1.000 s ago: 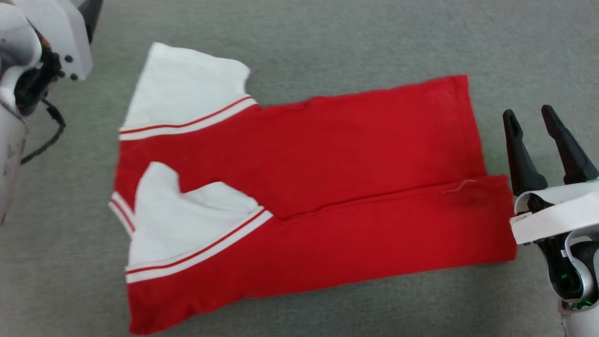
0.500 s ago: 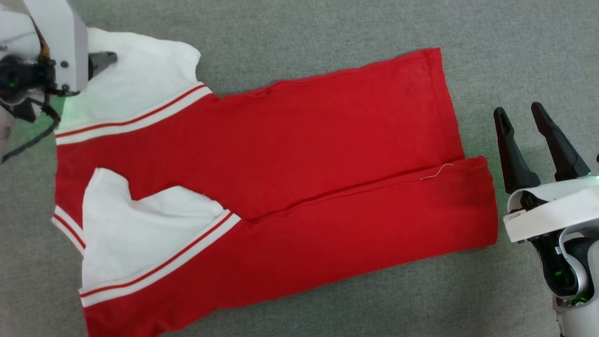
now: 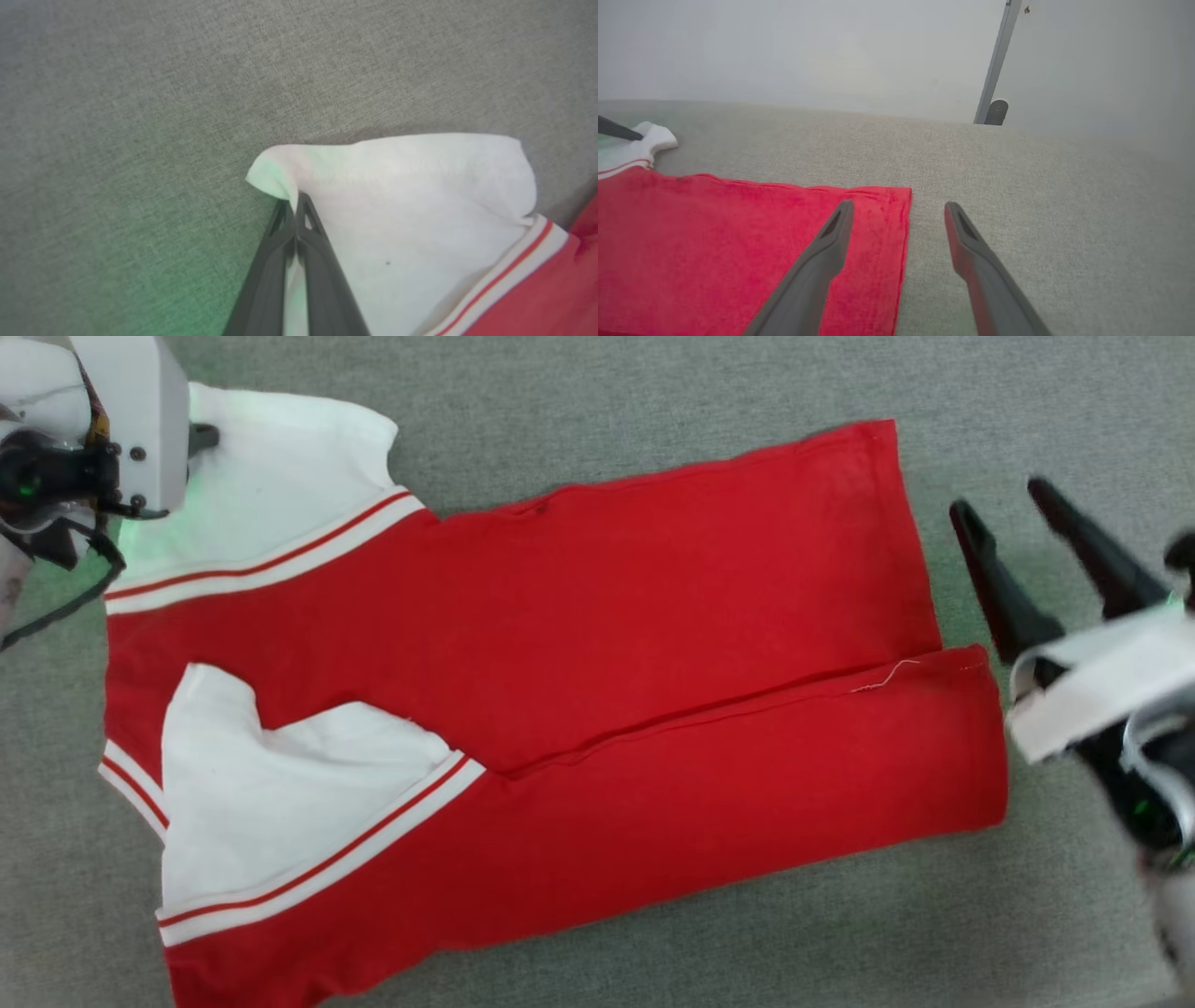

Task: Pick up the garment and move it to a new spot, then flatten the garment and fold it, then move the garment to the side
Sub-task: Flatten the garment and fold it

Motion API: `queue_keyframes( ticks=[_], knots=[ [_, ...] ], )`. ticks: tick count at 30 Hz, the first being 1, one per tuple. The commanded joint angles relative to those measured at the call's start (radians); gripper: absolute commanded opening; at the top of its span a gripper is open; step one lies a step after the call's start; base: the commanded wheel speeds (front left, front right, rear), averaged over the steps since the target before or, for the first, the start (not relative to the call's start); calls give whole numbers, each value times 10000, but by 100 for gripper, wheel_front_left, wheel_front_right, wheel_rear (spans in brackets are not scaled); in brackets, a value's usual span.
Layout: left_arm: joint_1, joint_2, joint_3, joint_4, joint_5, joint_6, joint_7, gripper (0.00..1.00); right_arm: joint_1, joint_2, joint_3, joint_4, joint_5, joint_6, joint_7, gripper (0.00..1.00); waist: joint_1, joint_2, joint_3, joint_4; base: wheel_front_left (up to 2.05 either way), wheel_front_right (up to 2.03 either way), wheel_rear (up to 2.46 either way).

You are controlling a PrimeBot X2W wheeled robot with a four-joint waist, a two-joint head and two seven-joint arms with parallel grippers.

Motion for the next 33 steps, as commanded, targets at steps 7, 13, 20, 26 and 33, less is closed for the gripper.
queue_keyframes(
  ticks=[7,13,20,26,33],
  knots=[
    [-1,-390,-664,-186,-386,-20,-349,0,-2835,-988,1418,1636,1068,-11,3325,100,0,0,164,545,0,0,0],
    [-198,-597,-1144,-395,-652,-20,-664,0,-4371,-1393,2228,3286,1745,-11,5499,100,0,0,295,1016,0,0,0],
    [-383,-686,-1566,-488,-964,-19,-949,0,-5079,-1522,2813,4407,1962,-11,6383,100,0,0,345,1286,0,0,0],
    [-328,-873,-1812,-529,-1454,-19,-1517,0,-5293,-1604,3204,5121,2102,-11,6027,0,0,0,170,1514,0,0,0],
    [204,-1178,-1804,-858,-2335,-19,-2989,0,-4889,-2112,3399,5556,2322,-11,4904,0,0,0,-1142,2093,0,0,0]
  ],
)
